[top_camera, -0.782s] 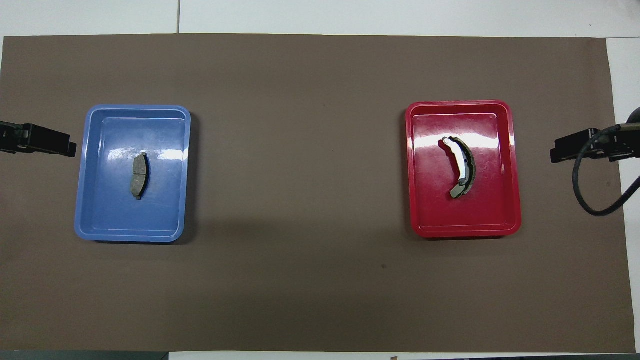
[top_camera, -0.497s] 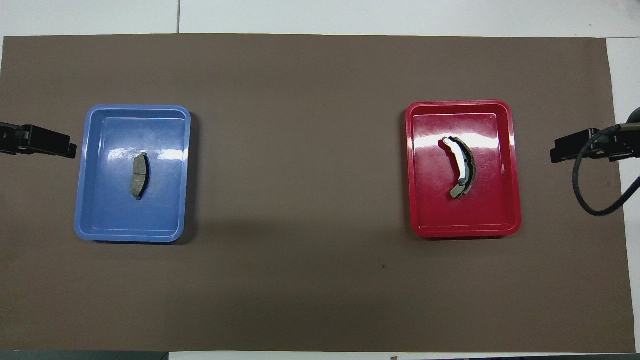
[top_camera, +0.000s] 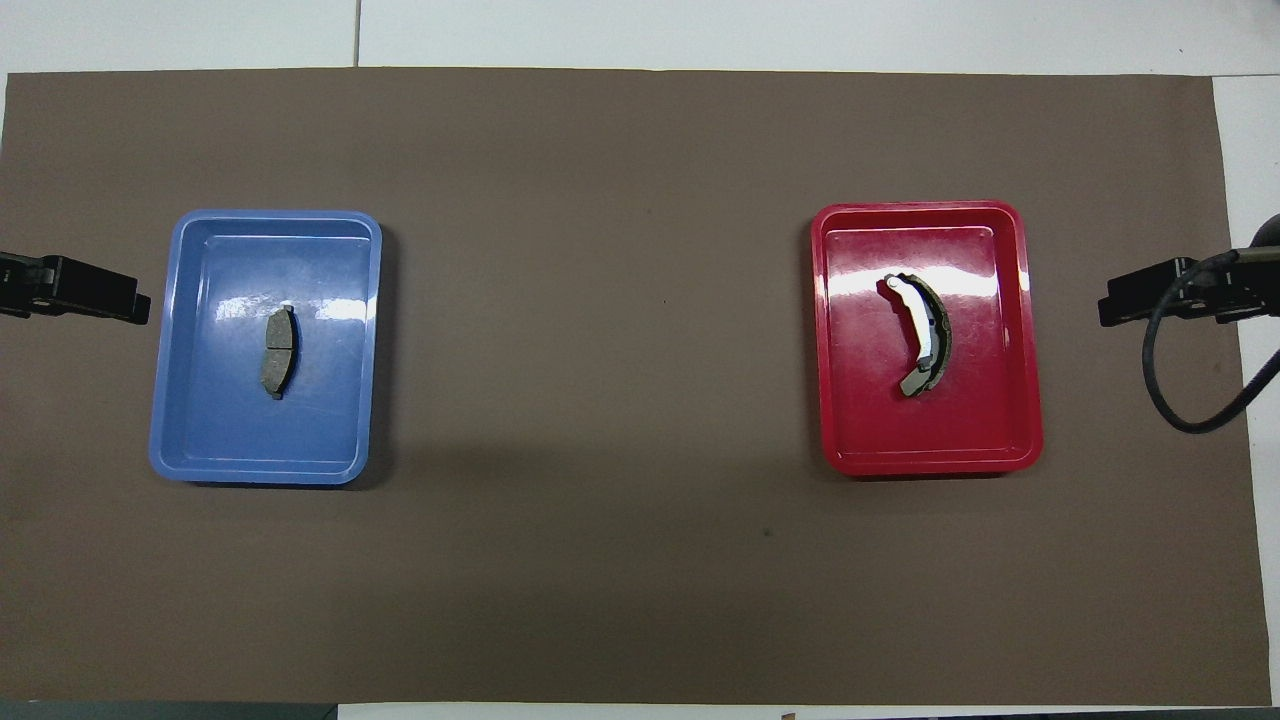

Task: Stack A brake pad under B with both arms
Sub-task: 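Grasp the dark pad with the left gripper while the right gripper grasps the silver pad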

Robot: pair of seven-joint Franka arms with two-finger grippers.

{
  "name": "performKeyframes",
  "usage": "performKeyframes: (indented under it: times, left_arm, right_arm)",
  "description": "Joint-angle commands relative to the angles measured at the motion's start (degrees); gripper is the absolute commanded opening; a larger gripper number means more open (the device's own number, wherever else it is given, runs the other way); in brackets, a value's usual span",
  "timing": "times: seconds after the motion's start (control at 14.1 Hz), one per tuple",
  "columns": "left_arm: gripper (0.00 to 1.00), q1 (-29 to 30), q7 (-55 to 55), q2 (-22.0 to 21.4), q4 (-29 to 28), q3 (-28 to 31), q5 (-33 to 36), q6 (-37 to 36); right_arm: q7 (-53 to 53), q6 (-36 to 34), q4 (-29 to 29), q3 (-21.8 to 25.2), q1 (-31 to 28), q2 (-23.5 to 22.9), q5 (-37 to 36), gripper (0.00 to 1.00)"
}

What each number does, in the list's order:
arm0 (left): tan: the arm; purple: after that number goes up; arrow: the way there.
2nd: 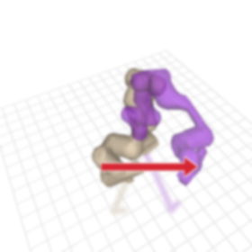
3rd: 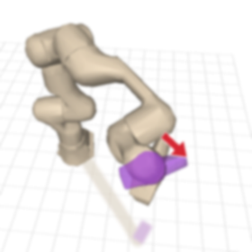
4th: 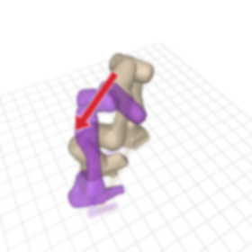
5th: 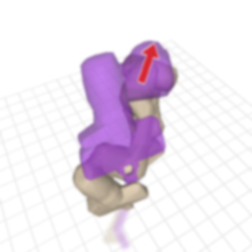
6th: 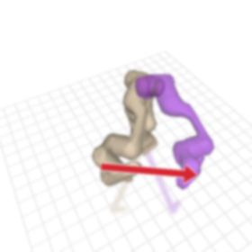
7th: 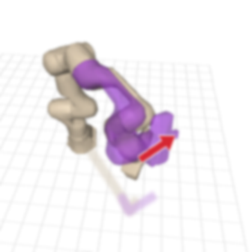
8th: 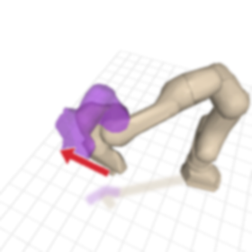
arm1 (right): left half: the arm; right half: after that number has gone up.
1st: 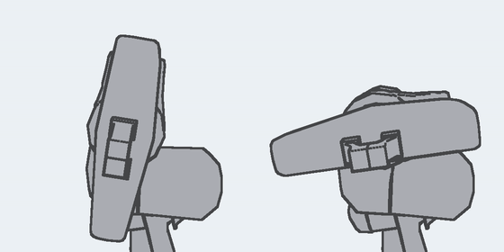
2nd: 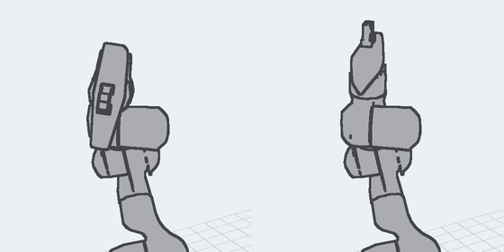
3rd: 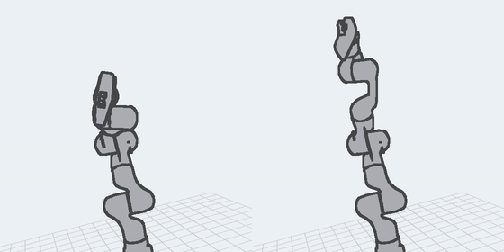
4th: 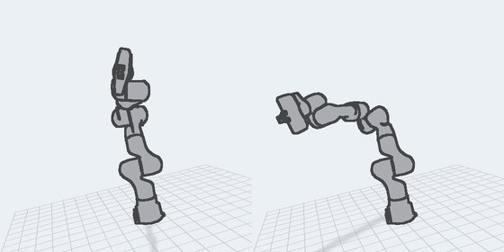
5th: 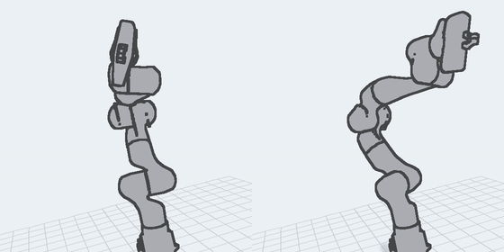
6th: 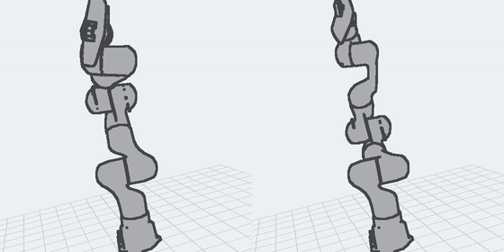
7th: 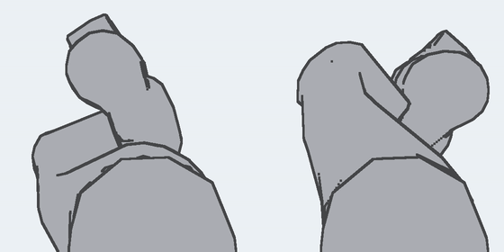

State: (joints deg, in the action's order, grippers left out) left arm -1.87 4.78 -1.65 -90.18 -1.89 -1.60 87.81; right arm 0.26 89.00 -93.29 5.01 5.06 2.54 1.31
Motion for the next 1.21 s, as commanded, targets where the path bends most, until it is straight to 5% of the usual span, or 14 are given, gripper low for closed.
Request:
performKeyframes:
  times: [0.0,0.43,0.78,1.14]
  left_arm:
    - [1.00,0.2,-0.4,-0.3,-0.9,0.1,-0.3,-0.5]
    - [1.00,0.2,0.4,-1.4,-17.8,1.3,-0.3,16.0]
    - [1.00,0.2,1.2,0.0,-35.6,1.3,-0.3,41.8]
    - [1.00,0.5,1.5,7.1,-39.6,1.4,-0.3,54.4]
  right_arm:
    - [1.2,1.3,-2.0,-0.1,0.3,0.8,-0.3,0.99]
    - [0.4,9.2,-7.1,-0.2,1.5,0.8,0.3,0.99]
    - [-2.2,23.8,-17.3,-0.3,4.3,-3.6,1.0,0.99]
    - [-2.3,34.9,-23.2,-0.3,4.3,-8.1,1.5,0.96]
